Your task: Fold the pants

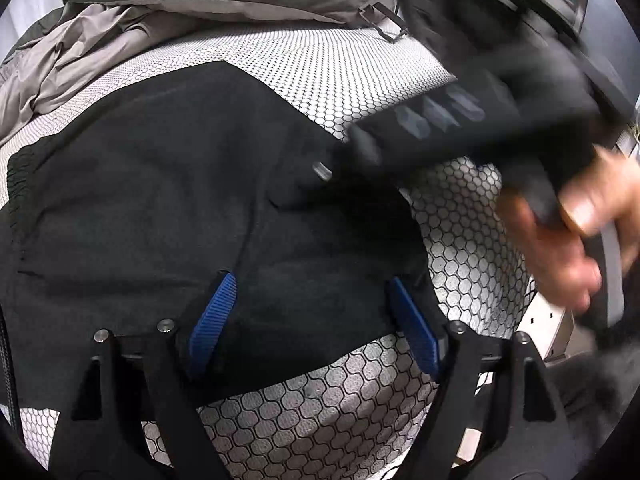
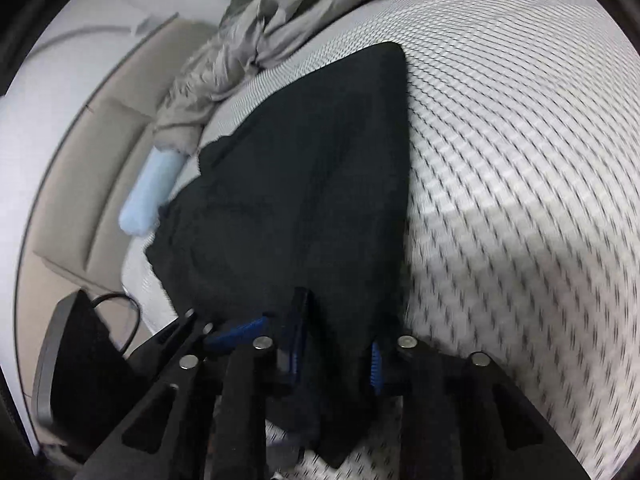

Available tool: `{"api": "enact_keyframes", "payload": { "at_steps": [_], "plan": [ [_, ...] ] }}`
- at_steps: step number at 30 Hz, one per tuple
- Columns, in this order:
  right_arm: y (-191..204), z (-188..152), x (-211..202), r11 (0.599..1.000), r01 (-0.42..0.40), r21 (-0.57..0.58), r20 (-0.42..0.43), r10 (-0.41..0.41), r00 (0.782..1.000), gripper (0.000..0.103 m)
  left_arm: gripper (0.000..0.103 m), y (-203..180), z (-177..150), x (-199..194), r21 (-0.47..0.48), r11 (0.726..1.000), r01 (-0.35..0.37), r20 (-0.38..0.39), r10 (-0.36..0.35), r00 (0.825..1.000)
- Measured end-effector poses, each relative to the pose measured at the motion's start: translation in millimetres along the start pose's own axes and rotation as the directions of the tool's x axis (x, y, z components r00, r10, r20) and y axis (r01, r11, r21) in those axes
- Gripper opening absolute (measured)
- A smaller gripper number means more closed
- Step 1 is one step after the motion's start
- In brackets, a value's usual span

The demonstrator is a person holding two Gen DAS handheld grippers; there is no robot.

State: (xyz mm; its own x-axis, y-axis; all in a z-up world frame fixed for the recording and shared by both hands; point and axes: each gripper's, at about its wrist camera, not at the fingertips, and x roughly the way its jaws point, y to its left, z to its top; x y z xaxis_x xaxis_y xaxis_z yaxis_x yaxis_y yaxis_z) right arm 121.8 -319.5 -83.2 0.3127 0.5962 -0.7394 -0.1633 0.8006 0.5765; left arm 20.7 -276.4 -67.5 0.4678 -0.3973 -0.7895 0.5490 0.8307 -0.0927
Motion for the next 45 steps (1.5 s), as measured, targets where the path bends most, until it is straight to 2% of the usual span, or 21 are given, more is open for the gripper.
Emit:
{"api": "enact_keyframes", "payload": {
  "at_steps": [3,6,9,16,20,22,24,26,27,30,33,35,36,37,38,40,43,44,45],
  "plan": [
    [-8,29,14,1.0,-0.005,0.004,-0.027,0.005,1.0,0.022,0.077,-2,-4,-1,0.013,1.0,-0.003,0.009,0.003,1.0],
    [-23,65,27,0.996,-0.065,0.066,-0.023,0.067,0.998,0.022,0.077,-5,-3,3,0.032,0.999,-0.012,0.011,0.012,1.0],
    [-31,108,41,0.994,-0.07,0.086,-0.027,0.072,0.997,0.022,0.077,1,-3,2,0.022,1.0,0.021,0.001,-0.021,1.0],
    [-29,187,67,0.999,0.026,0.04,-0.019,-0.025,1.0,0.022,0.079,2,-4,3,0.03,0.999,0.019,0.004,-0.019,1.0],
    [-25,204,78,0.996,0.073,0.042,-0.005,-0.073,0.997,0.024,0.082,-1,0,4,0.037,0.999,0.018,0.003,-0.018,1.0],
    [-23,203,70,0.994,0.093,0.059,0.009,-0.094,0.996,0.027,0.082,1,1,-3,0.024,0.999,0.042,0.021,-0.042,0.999],
    [-22,185,44,0.992,0.104,0.067,0.053,-0.108,0.993,0.03,0.081,6,-3,-16,0.006,0.999,0.052,0.046,-0.052,0.998],
    [-20,150,15,0.993,0.086,0.08,0.094,-0.093,0.991,0.051,0.081,21,0,-40,-0.026,0.999,0.046,0.108,-0.043,0.993],
    [-18,130,2,0.994,0.07,0.087,0.116,-0.079,0.99,0.054,0.082,30,1,-51,-0.043,0.998,0.038,0.138,-0.032,0.99],
    [-17,66,-21,0.995,0.017,0.099,0.139,-0.031,0.99,0.055,0.082,68,2,-83,-0.12,0.993,0.009,0.2,0.015,0.98],
    [-22,29,-15,0.989,-0.03,0.142,0.132,0.011,0.991,0.055,0.083,121,-4,-103,-0.244,0.968,-0.053,0.227,0.11,0.968],
    [-24,23,-8,0.988,-0.023,0.155,0.125,0.004,0.992,0.054,0.083,161,-10,-105,-0.335,0.936,-0.106,0.207,0.183,0.961],
    [-25,25,-5,0.984,-0.05,0.173,0.145,0.025,0.989,0.053,0.083,178,-12,-104,-0.372,0.92,-0.12,0.192,0.203,0.96],
    [-25,27,-3,0.981,-0.065,0.184,0.149,0.038,0.988,0.037,0.083,194,-17,-101,-0.412,0.902,-0.131,0.172,0.218,0.961],
    [-26,32,-1,0.979,-0.077,0.189,0.153,0.048,0.987,0.016,0.083,209,-17,-97,-0.429,0.893,-0.136,0.161,0.224,0.961],
    [-24,42,1,0.985,-0.05,0.168,0.158,0.024,0.987,0.013,0.083,224,-20,-95,-0.45,0.878,-0.163,0.139,0.249,0.959],
    [-12,56,-4,0.992,-0.026,0.119,0.208,0.001,0.978,0.013,0.083,236,-26,-90,-0.432,0.882,-0.188,0.125,0.265,0.956],
    [-10,59,-4,0.994,0.011,0.107,0.204,-0.033,0.978,0.018,0.083,239,-28,-86,-0.423,0.884,-0.199,0.108,0.267,0.958],
    [-7,60,-1,0.993,0.087,0.083,0.187,-0.102,0.977,0.022,0.083,244,-28,-82,-0.42,0.884,-0.205,0.09,0.265,0.96]
  ]
}}
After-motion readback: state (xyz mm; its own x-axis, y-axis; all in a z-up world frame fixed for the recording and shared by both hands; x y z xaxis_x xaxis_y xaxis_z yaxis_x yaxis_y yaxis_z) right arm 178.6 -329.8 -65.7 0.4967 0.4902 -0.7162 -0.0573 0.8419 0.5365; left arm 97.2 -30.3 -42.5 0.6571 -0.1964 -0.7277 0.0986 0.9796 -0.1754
